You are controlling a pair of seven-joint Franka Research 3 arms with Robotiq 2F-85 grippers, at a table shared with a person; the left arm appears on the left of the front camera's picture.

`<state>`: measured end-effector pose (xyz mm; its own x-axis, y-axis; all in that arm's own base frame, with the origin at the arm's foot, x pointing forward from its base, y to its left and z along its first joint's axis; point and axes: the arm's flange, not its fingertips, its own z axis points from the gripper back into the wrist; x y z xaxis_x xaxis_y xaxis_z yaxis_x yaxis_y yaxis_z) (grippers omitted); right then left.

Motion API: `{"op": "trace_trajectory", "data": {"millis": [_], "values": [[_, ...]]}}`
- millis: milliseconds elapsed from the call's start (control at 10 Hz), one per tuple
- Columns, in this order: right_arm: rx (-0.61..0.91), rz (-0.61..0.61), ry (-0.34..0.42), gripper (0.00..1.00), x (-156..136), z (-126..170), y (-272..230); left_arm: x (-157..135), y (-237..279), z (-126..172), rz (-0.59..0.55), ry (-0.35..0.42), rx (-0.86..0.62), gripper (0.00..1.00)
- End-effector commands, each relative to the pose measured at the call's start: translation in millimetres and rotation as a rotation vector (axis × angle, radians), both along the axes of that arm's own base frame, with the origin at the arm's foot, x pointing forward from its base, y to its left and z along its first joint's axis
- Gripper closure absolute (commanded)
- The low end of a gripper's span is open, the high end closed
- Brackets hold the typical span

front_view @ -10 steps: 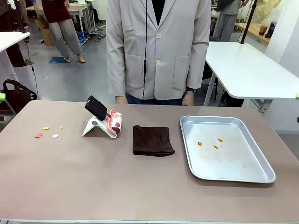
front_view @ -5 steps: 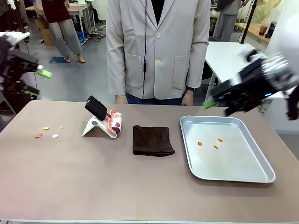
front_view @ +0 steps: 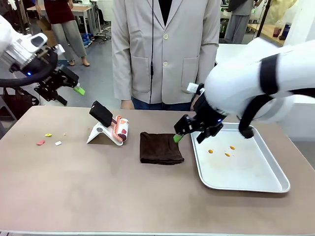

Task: Clean the surface of the table.
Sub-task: Hold the Lint Roller with your left hand and the towel with your right hand.

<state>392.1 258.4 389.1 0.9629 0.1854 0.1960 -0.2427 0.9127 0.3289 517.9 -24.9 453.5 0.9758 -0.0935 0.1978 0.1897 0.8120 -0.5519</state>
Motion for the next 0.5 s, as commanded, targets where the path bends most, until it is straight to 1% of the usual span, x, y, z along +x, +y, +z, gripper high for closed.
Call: {"op": "trace_trajectory", "data": {"millis": [0,100,300,400], "values": [[0.012,-0.183,0.062,0.0,14.0,-8.0,22.1,13.1,-0.6,-6.4,-0.004,0.018,0.023,0.0],[0.023,-0.258,0.101,0.0,18.0,-14.3,25.9,13.7,-8.1,-11.5,-0.016,0.0,0.01,0.0],[0.016,-0.284,0.14,0.0,22.7,-22.0,23.3,14.0,-21.4,-18.8,0.008,-0.025,-0.035,0.0],[0.017,-0.303,0.152,0.0,25.2,-24.3,21.3,16.8,-27.6,-23.5,0.018,-0.012,-0.06,0.0]]}}
